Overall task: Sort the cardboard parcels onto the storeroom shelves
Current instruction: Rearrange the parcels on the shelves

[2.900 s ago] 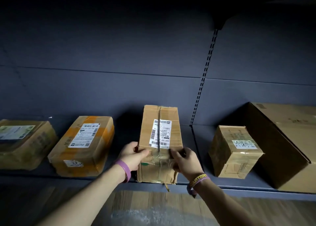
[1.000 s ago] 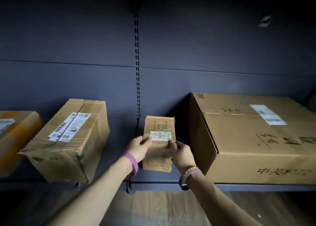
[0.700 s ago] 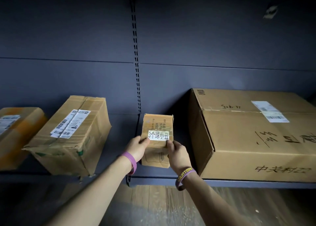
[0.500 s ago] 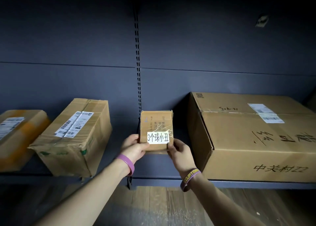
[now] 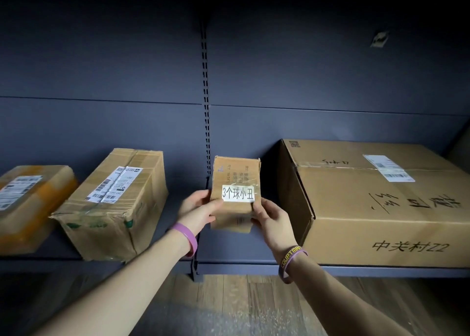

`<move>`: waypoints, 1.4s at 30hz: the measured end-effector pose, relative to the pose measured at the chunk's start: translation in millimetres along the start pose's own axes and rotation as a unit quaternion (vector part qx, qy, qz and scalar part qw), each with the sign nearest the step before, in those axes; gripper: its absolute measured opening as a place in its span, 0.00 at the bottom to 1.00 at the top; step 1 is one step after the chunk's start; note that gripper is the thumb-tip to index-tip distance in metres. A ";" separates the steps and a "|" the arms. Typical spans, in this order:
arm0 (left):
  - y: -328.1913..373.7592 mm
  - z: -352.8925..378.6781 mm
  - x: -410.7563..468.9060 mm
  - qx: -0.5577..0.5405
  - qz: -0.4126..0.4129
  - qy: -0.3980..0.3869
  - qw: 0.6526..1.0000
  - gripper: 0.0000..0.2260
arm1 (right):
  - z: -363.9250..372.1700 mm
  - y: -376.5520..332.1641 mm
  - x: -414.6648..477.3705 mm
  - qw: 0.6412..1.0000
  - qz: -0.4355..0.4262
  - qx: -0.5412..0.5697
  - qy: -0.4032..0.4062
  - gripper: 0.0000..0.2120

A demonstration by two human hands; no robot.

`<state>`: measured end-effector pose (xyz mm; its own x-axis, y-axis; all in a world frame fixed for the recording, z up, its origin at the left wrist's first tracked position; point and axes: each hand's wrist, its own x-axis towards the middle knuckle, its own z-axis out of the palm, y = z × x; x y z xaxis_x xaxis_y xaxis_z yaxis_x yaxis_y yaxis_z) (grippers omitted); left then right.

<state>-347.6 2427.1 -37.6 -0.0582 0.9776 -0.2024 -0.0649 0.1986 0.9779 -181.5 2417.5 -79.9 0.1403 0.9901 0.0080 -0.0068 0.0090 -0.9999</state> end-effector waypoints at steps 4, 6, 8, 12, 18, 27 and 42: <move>-12.8 -0.5 7.5 0.014 -0.026 0.033 0.999 0.14 | 6.5 8.7 3.9 0.999 0.040 -0.036 0.004 0.09; -18.6 0.3 11.6 0.039 -0.040 0.039 0.998 0.14 | 9.3 16.3 5.8 0.997 0.057 -0.059 -0.004 0.10; -20.9 -1.7 17.5 0.070 -0.053 0.043 0.995 0.12 | 10.8 20.3 8.8 0.995 0.061 -0.081 -0.015 0.06; -18.2 -7.3 26.0 0.148 -0.066 0.047 0.986 0.15 | 13.3 19.1 12.6 0.992 0.071 -0.106 -0.023 0.12; 13.2 8.5 39.9 0.167 0.088 0.095 0.977 0.20 | 1.5 -20.6 26.8 0.988 0.010 -0.141 0.062 0.24; 38.6 133.0 15.5 0.096 0.081 -0.082 0.989 0.15 | -105.5 -99.6 20.8 0.970 -0.009 -0.178 0.167 0.17; 27.1 403.1 -52.3 0.162 0.057 -0.013 0.985 0.17 | -417.3 -79.0 47.4 0.986 0.042 -0.142 0.081 0.18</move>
<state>55.2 2409.6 20.4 -0.0211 0.9954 -0.0935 0.2621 0.0957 0.9603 238.9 2405.2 -3.9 0.3077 0.9500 -0.0527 0.2501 -0.1342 -0.9589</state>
